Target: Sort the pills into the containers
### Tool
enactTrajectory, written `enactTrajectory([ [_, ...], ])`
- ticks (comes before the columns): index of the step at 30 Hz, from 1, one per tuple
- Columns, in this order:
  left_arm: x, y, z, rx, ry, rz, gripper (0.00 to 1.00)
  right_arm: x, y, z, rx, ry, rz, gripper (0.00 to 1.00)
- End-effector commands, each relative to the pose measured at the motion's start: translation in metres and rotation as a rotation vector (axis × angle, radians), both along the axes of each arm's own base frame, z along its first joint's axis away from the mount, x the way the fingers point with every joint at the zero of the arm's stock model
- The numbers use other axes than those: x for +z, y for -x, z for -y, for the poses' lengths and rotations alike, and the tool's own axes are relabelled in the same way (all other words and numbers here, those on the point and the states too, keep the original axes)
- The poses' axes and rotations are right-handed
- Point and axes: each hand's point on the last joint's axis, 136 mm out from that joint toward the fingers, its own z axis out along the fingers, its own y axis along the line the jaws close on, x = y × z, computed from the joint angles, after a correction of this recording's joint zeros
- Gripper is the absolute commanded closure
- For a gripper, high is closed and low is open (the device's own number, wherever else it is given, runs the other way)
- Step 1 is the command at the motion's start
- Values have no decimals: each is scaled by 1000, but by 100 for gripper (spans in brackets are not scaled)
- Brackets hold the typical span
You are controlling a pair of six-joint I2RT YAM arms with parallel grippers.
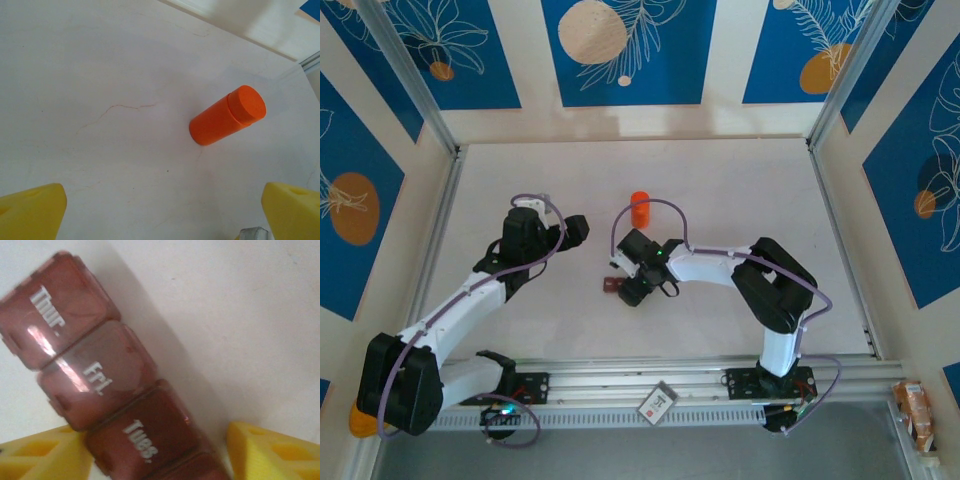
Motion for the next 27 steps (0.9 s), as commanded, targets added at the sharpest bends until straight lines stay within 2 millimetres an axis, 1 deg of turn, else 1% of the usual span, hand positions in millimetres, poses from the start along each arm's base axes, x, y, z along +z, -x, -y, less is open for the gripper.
enactTrajectory([
  [1,12,-1,5,-12,15,25,0,-9,0,13,-64,33,-27,40],
  [7,9,-1,6,-14,20,17,0,1,-11,29,-231,-42,-58,52],
  [10,9,-2,6,-12,28,17,0,5,-14,35,-316,-85,-95,54],
  [12,9,-2,7,-12,31,16,0,6,-13,35,-342,-111,-121,54],
  [14,8,-2,7,-13,35,12,0,7,-10,34,-356,-125,-137,52],
  [18,5,-2,9,-16,39,2,0,7,-7,32,-359,-136,-149,37],
  [19,4,-2,9,-17,40,-1,0,7,-7,32,-357,-136,-148,34],
  [21,4,-2,10,-18,42,-5,0,7,-8,31,-357,-131,-145,33],
  [27,2,-3,11,-20,52,-14,0,5,-17,30,-355,-100,-111,33],
])
